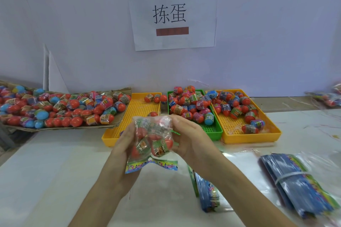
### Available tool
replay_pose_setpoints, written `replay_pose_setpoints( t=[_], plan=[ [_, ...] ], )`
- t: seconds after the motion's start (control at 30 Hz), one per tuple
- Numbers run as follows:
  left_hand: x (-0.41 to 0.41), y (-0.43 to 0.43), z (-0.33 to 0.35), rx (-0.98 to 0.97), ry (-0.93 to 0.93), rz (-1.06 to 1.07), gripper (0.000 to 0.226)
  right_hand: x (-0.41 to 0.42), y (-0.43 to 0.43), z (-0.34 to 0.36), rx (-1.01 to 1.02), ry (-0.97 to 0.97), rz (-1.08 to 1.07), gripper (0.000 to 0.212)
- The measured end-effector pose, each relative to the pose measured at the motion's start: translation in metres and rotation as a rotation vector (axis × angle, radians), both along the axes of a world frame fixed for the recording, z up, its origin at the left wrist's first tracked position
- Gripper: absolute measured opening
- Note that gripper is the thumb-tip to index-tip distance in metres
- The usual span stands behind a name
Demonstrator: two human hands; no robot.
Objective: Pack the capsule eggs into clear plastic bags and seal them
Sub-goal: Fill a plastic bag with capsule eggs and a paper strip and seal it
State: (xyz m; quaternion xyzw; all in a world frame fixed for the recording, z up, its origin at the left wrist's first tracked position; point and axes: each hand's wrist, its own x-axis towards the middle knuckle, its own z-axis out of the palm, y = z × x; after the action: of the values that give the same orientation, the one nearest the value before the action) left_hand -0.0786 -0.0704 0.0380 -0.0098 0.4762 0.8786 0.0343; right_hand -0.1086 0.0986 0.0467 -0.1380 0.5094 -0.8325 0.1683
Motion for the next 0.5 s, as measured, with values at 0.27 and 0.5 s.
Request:
replay_pose_setpoints(
  t=[0.27,0.5],
  plan=[
    [0.0017,-0.0016,0.001,0.021,0.029,-0.006,0.056,0.0045,0.0001,-0.0018,0.024,0.037,0.081,0.044],
    [-0.001,-0.0034,-0.0017,-0.014,0.052,0.041,0.058,0.0024,0.0,-0.003,-0.047,-0.046,0.154,0.037]
  ],
)
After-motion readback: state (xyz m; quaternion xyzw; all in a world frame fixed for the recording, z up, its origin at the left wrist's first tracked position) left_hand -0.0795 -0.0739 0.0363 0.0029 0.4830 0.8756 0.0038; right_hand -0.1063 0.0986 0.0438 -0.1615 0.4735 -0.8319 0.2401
